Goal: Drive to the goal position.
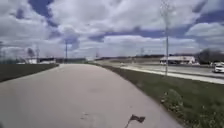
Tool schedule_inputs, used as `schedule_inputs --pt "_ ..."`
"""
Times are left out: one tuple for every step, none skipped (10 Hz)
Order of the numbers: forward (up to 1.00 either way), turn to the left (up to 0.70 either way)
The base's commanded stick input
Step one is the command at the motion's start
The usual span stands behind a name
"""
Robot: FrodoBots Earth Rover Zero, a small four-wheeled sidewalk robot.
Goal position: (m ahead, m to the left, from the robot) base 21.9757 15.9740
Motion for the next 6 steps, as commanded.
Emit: schedule_inputs --pt "1.00 0.19" --pt "1.00 0.00" --pt "1.00 0.00" --pt "1.00 0.00" --pt "1.00 0.00" --pt "1.00 0.09"
